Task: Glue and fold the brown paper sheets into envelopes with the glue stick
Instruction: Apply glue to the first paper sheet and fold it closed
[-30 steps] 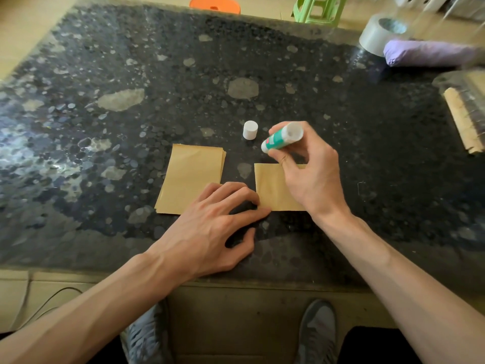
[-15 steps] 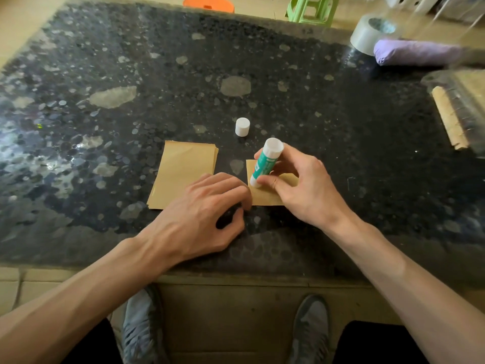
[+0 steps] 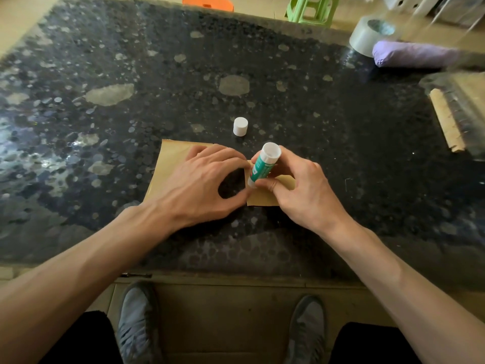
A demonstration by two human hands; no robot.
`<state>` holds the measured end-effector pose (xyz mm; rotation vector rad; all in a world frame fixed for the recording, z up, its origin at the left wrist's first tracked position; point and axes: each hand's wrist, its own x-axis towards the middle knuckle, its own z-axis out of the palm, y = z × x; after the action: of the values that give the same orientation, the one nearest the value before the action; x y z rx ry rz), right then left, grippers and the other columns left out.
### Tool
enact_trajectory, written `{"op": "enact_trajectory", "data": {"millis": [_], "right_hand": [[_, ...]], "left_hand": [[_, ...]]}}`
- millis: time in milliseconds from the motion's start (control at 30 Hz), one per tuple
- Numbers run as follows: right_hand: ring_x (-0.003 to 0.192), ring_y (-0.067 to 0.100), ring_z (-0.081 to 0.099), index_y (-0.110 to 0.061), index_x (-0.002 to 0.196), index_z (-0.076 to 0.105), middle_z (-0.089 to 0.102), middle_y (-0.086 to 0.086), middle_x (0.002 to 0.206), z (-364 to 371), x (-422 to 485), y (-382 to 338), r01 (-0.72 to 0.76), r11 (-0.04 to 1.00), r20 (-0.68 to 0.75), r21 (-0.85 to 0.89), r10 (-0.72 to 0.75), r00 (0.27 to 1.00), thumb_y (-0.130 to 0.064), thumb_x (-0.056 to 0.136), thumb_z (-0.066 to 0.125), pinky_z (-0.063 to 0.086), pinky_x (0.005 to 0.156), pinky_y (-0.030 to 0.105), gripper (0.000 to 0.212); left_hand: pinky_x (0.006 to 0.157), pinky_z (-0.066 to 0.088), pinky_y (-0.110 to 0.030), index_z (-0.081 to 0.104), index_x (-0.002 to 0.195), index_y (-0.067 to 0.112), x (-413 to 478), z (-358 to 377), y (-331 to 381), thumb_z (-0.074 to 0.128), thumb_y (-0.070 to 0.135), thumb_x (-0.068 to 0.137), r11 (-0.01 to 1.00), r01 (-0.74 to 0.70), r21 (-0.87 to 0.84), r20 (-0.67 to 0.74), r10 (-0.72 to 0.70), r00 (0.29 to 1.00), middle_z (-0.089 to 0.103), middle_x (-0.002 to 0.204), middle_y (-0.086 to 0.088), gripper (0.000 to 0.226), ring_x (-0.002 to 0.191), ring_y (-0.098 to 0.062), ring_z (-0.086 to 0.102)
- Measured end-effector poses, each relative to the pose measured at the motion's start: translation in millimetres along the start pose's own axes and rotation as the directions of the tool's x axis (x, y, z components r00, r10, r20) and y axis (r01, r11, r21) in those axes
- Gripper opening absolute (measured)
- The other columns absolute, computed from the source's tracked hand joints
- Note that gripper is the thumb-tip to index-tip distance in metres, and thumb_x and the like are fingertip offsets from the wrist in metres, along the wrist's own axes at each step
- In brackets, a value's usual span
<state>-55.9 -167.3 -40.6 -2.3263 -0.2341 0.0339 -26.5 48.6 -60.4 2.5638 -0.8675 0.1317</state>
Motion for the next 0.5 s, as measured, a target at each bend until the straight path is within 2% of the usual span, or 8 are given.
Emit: {"op": "enact_trajectory", "data": {"millis": [100,267,400,500], "right_hand": [[0.116,0.002,0.062,-0.031,0.128,0.065,0.070,-0.017,0.118,0.6,0.6,0.7,-0.003,1.000,0.000,-0.002,0.003,1.000,-0.026,0.095,0.076,0.050,0.102,0.024,0.036],[0.113,0.001,0.064,-0.031,0.125,0.066,0.070,-0.017,0.116,0.1,-0.1,1.6,0.015,0.999,0.007,0.033,-0.015,1.000,-0.031,0.094,0.077,0.052,0.098,0.023,0.033],[0.109,0.003,0.065,-0.027,0.126,0.066,0.070,-0.015,0.115,2.4,0.0,-1.1,0.015,0.999,-0.018,0.044,-0.015,1.000,-0.040,0.094,0.076,0.052,0.092,0.016,0.036],[0.104,0.000,0.066,-0.026,0.123,0.068,0.072,-0.017,0.112,3.1,0.5,-2.2,0.026,0.999,-0.052,0.024,-0.025,0.998,-0.041,0.092,0.076,0.051,0.089,0.013,0.036]], "left_hand": [[0.110,0.038,-0.037,0.066,0.129,0.031,-1.1,-1.4,-5.5,0.060,0.069,0.086,1.000,-0.027,0.002,0.035,0.027,0.999,0.062,0.136,0.017,0.058,0.130,-0.007,0.053],[0.114,0.034,-0.036,0.063,0.134,0.032,-1.3,-1.5,-8.3,0.062,0.076,0.081,0.999,-0.037,0.004,0.074,0.037,0.997,0.058,0.140,0.018,0.068,0.134,-0.006,0.050],[0.116,0.033,-0.035,0.062,0.136,0.032,-0.7,-5.2,-10.3,0.060,0.074,0.081,0.999,-0.053,0.010,0.106,0.052,0.993,0.058,0.142,0.018,0.069,0.135,-0.008,0.050],[0.115,0.026,-0.028,0.064,0.136,0.032,0.1,-8.2,-11.3,0.056,0.063,0.085,0.998,-0.064,0.019,0.117,0.061,0.991,0.059,0.142,0.017,0.060,0.135,-0.008,0.049]]}}
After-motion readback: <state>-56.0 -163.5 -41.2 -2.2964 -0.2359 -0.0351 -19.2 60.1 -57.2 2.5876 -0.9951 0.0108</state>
